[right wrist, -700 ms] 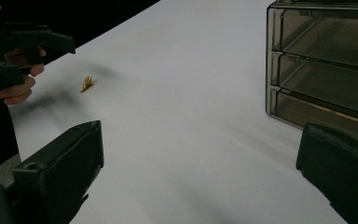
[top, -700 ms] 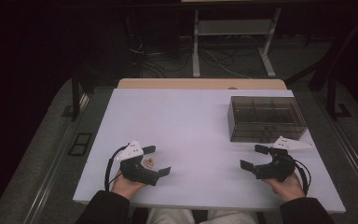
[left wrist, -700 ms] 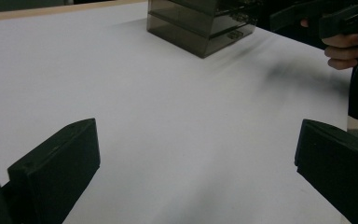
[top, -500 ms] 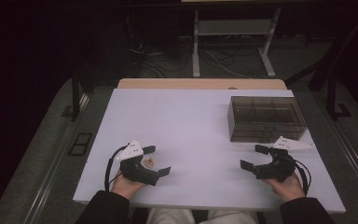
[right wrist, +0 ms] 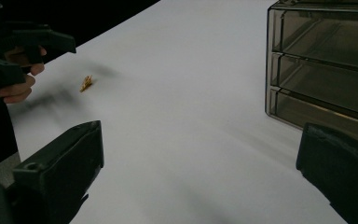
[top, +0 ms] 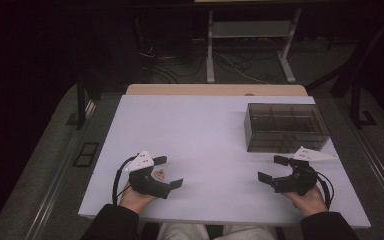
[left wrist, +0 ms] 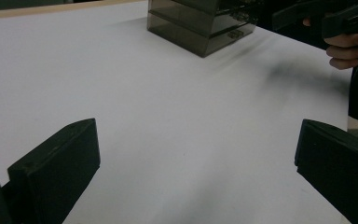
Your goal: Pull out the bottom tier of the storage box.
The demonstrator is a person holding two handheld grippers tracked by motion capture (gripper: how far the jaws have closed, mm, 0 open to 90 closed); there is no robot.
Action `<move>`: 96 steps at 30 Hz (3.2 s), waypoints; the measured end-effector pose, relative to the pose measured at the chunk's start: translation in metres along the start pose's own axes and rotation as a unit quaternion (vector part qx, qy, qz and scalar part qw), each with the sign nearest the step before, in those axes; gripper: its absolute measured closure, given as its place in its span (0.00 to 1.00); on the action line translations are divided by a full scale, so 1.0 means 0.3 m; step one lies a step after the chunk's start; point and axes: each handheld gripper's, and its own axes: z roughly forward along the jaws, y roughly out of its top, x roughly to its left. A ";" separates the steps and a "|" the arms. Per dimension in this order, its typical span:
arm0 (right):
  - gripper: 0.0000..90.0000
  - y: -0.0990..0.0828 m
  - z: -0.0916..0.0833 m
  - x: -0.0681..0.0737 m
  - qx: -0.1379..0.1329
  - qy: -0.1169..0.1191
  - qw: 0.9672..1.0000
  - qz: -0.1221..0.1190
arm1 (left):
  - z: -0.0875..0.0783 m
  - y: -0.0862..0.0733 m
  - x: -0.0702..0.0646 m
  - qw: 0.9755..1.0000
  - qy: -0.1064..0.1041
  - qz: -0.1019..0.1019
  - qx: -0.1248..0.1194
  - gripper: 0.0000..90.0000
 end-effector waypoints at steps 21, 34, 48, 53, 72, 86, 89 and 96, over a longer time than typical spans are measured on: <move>0.00 0.040 -0.017 -0.002 0.008 0.004 1.000 0.008 | 0.005 -0.001 -0.007 1.000 -0.003 0.002 0.002 0.00; 0.00 0.094 -0.031 -0.048 -0.011 0.007 0.998 0.058 | 0.003 -0.002 -0.011 1.000 -0.001 0.000 0.001 0.00; 0.00 0.091 -0.048 -0.124 -0.046 0.002 0.989 0.138 | 0.004 -0.002 -0.012 1.000 -0.001 -0.001 0.001 0.00; 0.00 0.084 -0.028 -0.137 -0.033 0.003 0.986 0.161 | 0.004 -0.003 -0.012 1.000 -0.002 0.001 0.001 0.00; 0.00 0.020 0.000 -0.215 -0.069 0.025 0.952 0.296 | 0.002 -0.003 -0.013 1.000 -0.003 0.000 0.002 0.00; 0.00 -0.034 -0.003 -0.275 -0.128 0.013 0.915 0.383 | 0.003 -0.003 -0.012 1.000 -0.003 0.000 0.002 0.00; 0.00 -0.035 -0.002 -0.276 -0.131 0.006 0.906 0.402 | 0.004 -0.003 -0.013 1.000 -0.003 0.000 0.001 0.00; 0.20 -0.068 -0.006 -0.276 -0.151 -0.014 0.878 0.454 | 0.003 -0.003 -0.014 1.000 -0.003 -0.001 0.001 0.00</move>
